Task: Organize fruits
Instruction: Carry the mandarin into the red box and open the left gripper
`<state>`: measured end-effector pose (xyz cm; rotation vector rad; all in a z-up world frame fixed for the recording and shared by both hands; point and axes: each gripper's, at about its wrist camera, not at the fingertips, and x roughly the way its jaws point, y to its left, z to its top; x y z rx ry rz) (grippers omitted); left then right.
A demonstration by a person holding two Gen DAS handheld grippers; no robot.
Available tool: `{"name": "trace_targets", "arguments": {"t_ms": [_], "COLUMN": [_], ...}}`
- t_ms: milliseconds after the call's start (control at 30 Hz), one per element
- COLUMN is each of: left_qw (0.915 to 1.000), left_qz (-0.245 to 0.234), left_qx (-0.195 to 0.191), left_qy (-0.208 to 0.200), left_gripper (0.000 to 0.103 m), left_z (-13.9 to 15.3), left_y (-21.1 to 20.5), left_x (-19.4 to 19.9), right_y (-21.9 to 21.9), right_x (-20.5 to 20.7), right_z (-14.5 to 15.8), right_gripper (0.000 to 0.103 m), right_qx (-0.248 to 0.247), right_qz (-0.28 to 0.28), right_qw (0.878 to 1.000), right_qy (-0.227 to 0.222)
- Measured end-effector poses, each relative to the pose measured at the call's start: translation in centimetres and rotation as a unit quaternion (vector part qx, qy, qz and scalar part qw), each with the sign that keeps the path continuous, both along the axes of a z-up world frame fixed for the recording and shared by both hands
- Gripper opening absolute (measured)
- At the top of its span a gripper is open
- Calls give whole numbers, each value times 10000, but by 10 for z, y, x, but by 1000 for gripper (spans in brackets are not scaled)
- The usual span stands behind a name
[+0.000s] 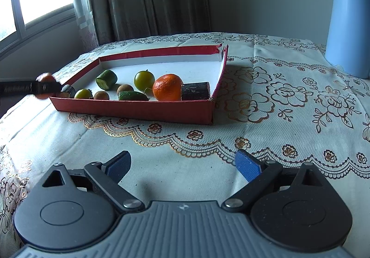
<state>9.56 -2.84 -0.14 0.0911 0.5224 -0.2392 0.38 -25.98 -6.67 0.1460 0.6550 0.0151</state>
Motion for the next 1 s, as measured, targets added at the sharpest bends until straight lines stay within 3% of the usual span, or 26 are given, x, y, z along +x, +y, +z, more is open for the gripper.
{"name": "trace_targets", "arguments": {"t_ms": [200, 433, 767, 1000], "left_qw": [9997, 9981, 9962, 9965], "left_qz": [169, 413, 441, 433], "left_qx": [185, 287, 373, 361], "left_qy": [67, 345, 651, 611], "left_gripper": [41, 41, 42, 42], "left_z": [8, -6, -33, -37], "left_y": [-10, -15, -17, -16], "left_x": [42, 86, 107, 109], "right_y": [0, -1, -1, -1], "right_x": [0, 1, 1, 1], "right_z": [0, 0, 0, -1], "right_gripper": [99, 100, 101, 102], "right_qx": [40, 75, 65, 59], "right_qz": [17, 40, 47, 54], "right_qw": [10000, 10000, 10000, 10000], "right_qy": [-5, -1, 4, 10]}}
